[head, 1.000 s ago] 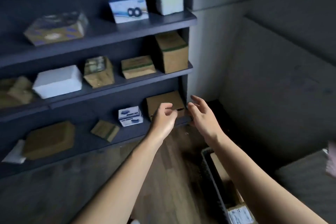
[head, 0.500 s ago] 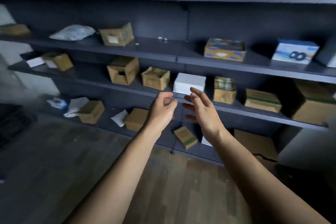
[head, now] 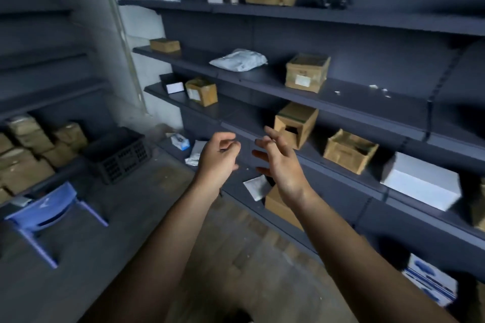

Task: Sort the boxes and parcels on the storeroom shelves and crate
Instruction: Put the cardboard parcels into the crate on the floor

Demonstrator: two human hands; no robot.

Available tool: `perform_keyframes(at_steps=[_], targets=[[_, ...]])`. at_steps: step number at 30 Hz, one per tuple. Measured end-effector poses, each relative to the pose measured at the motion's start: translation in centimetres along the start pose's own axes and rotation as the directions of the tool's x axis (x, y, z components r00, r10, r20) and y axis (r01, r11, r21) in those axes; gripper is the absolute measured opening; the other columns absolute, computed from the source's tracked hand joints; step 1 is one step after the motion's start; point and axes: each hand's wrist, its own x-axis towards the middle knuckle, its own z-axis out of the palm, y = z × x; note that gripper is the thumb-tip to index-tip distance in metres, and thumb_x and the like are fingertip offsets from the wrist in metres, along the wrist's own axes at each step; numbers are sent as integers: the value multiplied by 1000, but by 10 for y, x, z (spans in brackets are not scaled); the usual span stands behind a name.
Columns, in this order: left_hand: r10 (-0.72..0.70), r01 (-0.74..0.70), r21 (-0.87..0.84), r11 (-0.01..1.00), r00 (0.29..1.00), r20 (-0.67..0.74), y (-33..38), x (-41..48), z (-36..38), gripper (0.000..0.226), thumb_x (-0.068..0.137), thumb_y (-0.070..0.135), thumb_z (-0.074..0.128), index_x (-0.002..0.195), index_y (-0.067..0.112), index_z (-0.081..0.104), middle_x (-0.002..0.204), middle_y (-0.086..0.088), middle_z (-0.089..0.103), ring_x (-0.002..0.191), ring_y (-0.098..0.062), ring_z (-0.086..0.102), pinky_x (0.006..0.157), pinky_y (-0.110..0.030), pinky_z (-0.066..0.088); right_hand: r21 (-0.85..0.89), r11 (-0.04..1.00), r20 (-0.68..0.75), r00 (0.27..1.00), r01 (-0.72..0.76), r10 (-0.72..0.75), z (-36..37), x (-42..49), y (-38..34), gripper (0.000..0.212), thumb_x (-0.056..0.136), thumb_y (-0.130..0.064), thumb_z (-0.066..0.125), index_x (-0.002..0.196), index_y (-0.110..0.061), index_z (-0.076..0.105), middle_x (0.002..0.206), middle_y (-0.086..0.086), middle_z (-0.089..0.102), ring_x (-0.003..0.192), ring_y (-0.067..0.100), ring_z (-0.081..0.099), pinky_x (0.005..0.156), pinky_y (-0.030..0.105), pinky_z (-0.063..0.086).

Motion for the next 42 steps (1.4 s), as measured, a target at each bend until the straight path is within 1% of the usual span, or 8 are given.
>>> perform_keyframes(at_steps=[8, 13, 20, 23, 27, 34, 39, 42], targets=[[2, 9, 69, 998, 988, -154, -8, 172, -72, 16, 95, 11, 54, 111, 13, 57, 113, -8, 61, 106, -21, 61, 81, -38, 57, 79, 997, 74, 997, 3, -9, 108, 181, 26, 31, 101, -26, 46, 132, -33, 48, 111, -12, 62, 104, 9, 64, 99, 42, 49], [-5, 24, 95, 995, 980, -197, -3, 279, -99, 24, 95, 12, 53, 119, 9, 57, 115, -8, 61, 103, -24, 63, 84, -43, 57, 130, 991, 80, 997, -20, 10, 159, 291, 28, 32, 101, -22, 46, 133, -26, 50, 102, -13, 63, 95, 3, 64, 80, 27, 52], [-43, 51, 43, 998, 982, -182, -29, 388, -134, 22, 96, 8, 51, 117, 12, 57, 105, -3, 60, 101, -21, 63, 79, -37, 57, 88, 995, 73, 997, -42, 36, 212, 391, 55, 24, 101, -22, 45, 122, -32, 51, 102, -8, 64, 96, 8, 64, 80, 30, 51], [-59, 64, 26, 998, 986, -158, -46, 437, -153, 23, 96, 8, 51, 118, 11, 57, 105, -2, 60, 99, -18, 62, 76, -33, 57, 68, 996, 29, 998, -58, 56, 237, 431, 73, 27, 101, -23, 46, 126, -26, 54, 100, -8, 64, 90, 5, 64, 83, 34, 52], [-52, 53, 4, 999, 996, -77, -68, 508, -184, 19, 96, 10, 52, 115, 14, 55, 112, -6, 60, 105, -19, 61, 67, -22, 54, 21, 998, -33, 998, -51, 52, 277, 485, 95, 32, 101, -23, 46, 132, -23, 51, 115, -1, 64, 103, 13, 64, 87, 36, 51], [-72, 75, -22, 997, 991, 110, -99, 645, -255, 12, 96, 11, 52, 99, 22, 54, 114, -9, 58, 105, -23, 60, 73, -30, 54, -11, 998, -226, 972, -67, 63, 367, 570, 120, 32, 101, -27, 47, 134, -24, 49, 111, -2, 62, 110, 23, 63, 83, 38, 51], [-91, 86, 33, 996, 976, 196, -112, 723, -285, 12, 96, 12, 53, 106, 17, 54, 116, -7, 60, 102, -24, 61, 72, -32, 54, -48, 995, -343, 937, -83, 62, 410, 619, 125, 33, 101, -26, 48, 134, -20, 48, 117, -1, 59, 97, 8, 62, 99, 42, 49], [-113, 104, 47, 993, 963, 246, -126, 762, -292, 11, 96, 12, 52, 105, 17, 54, 115, -7, 59, 102, -24, 61, 73, -34, 54, -93, 988, -399, 914, -121, 74, 422, 647, 138, 35, 101, -25, 48, 136, -18, 49, 116, -2, 59, 101, 13, 63, 101, 44, 49]])
